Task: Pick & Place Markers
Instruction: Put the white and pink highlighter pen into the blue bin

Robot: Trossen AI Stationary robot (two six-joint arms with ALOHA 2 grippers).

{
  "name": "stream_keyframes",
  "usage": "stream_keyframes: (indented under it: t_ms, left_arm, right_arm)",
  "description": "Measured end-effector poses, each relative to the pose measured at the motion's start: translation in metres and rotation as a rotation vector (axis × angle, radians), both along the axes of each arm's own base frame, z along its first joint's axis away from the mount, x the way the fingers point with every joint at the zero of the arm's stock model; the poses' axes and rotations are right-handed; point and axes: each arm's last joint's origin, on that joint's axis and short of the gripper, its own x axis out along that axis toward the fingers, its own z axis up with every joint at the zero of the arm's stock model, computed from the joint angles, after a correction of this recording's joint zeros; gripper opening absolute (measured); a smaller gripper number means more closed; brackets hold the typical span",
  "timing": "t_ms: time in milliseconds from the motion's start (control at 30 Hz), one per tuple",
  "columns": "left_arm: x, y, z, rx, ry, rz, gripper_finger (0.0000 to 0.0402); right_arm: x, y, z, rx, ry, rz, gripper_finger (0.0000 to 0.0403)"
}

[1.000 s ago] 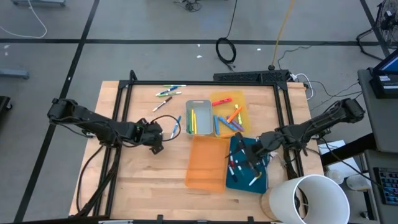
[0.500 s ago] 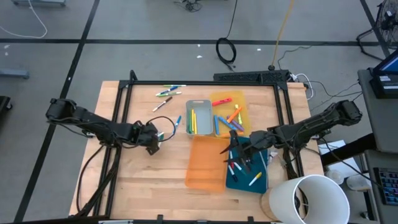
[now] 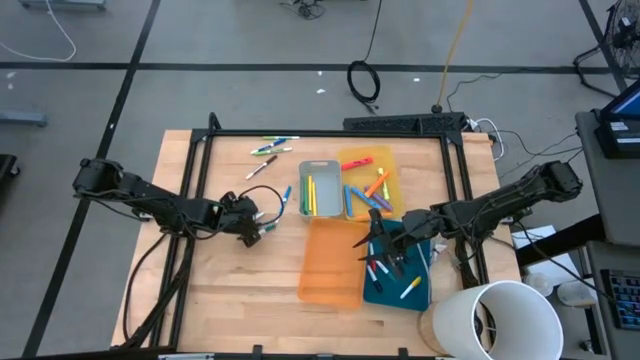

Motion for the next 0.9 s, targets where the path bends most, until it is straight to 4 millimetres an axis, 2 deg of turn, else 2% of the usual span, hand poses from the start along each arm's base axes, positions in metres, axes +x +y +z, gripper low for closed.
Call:
stream_keyframes:
  t_ms: [100,200,400,567,600,767,900]
  left_arm:
    - [0.0,0.0,0.0,-0.008,0.002,0.0,0.0279]
    - [0.0,0.001,0.0,-0.044,0.002,0.007,0.025]
    - [0.001,0.001,0.0,-0.098,-0.013,0.047,0.0145]
    - [0.001,0.001,0.0,-0.095,-0.006,0.022,0.0043]
    - [0.001,0.001,0.0,-0.092,-0.004,0.014,0.0033]
    - [0.004,0.0,0.004,-0.053,-0.011,-0.076,0.0035]
    - [0.014,-0.004,0.027,-0.01,-0.078,-0.216,0.0038]
  right_arm:
    - [0.0,0.0,0.0,-0.001,0.0,0.001,0.0146]
    - [0.0,0.0,0.0,0.0,0.0,0.0,0.0146]
    - [0.0,0.0,0.0,-0.001,0.0,0.0,0.0144]
    - [0.0,0.0,0.0,-0.002,-0.001,0.001,0.0144]
    - [0.0,0.0,0.0,-0.002,-0.001,0.0,0.0143]
    - [0.0,0.0,0.0,-0.002,-0.001,-0.001,0.0142]
    - [0.001,0.0,0.002,-0.001,-0.021,-0.001,0.0143]
